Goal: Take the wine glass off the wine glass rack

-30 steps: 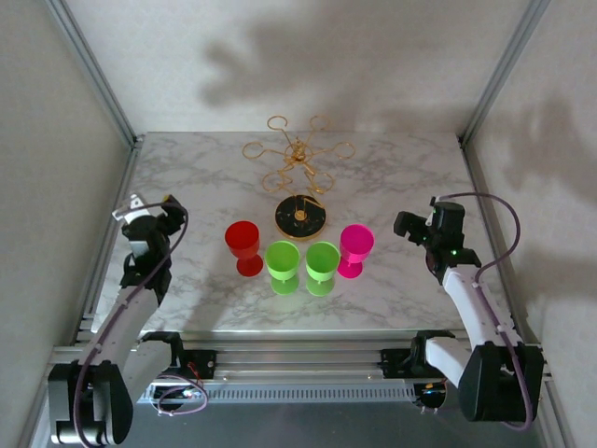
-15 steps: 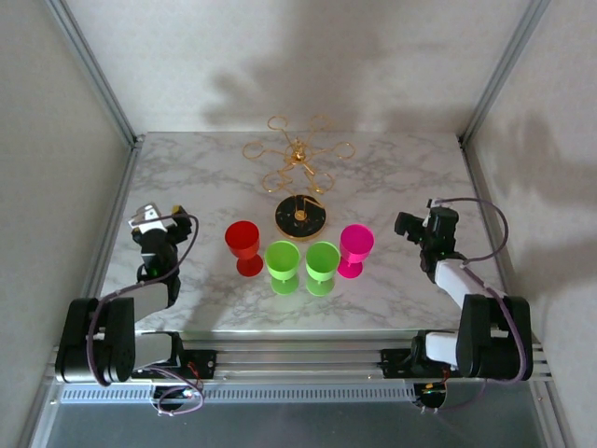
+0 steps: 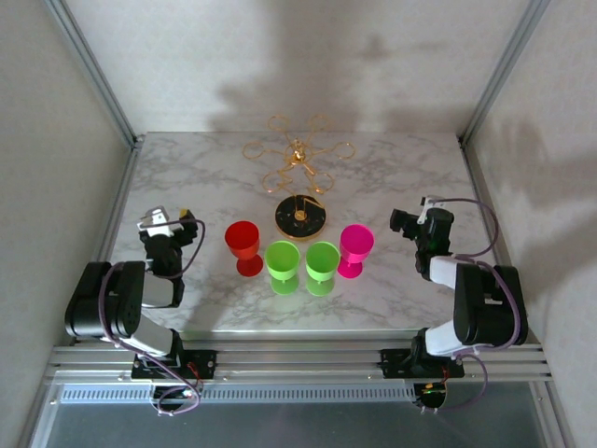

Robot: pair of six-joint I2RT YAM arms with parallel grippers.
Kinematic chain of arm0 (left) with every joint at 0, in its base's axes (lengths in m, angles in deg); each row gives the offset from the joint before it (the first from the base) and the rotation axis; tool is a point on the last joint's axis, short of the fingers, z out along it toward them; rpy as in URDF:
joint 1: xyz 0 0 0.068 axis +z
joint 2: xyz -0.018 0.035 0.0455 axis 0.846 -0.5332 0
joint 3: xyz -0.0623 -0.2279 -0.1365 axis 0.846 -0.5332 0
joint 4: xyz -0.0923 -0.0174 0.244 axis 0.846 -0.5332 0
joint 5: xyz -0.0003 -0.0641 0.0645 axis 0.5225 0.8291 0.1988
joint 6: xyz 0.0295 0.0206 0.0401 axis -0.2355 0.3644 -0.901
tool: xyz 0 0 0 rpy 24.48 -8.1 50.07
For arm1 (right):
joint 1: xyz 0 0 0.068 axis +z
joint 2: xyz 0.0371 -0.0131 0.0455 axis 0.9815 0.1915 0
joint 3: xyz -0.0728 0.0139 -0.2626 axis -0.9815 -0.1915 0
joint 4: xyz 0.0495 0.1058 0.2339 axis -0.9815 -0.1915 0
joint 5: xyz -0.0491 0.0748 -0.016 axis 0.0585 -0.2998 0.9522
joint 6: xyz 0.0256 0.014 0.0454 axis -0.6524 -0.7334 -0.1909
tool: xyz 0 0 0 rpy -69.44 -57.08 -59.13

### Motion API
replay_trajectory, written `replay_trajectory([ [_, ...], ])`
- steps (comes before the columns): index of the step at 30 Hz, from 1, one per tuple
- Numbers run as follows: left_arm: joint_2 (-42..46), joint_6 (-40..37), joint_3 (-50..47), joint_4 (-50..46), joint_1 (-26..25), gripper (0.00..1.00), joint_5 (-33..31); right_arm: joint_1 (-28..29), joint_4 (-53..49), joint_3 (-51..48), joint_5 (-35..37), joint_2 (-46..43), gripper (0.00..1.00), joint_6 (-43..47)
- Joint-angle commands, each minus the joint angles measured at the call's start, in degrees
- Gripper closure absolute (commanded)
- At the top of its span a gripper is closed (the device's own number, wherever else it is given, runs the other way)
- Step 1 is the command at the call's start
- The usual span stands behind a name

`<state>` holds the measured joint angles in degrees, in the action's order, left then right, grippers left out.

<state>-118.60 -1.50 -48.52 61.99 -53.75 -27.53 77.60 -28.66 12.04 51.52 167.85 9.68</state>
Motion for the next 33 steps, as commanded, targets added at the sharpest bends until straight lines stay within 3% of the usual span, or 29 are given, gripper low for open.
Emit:
replay_trajectory([
  [1,-0.4,-1.3,-0.2,5.0,0.4,0.11,2.1,-0.1,7.1,-1.0,-5.8,1.0,0.01,3.4],
  [7,-0.6,-1.5,-0.1,5.0,0.3,0.08,2.4,3.0,11.7,-3.2,-4.0,4.1,0.01,7.0],
  [9,-0.6,-1.5,-0.1,4.9,0.3,0.01,2.3,3.2,14.6,-4.2,-3.7,4.8,0.01,6.8],
  [33,-0.6,-2.1,0.1,4.5,-0.5,0.00,0.6,3.3,13.7,-3.9,-2.9,4.7,0.01,6.7],
])
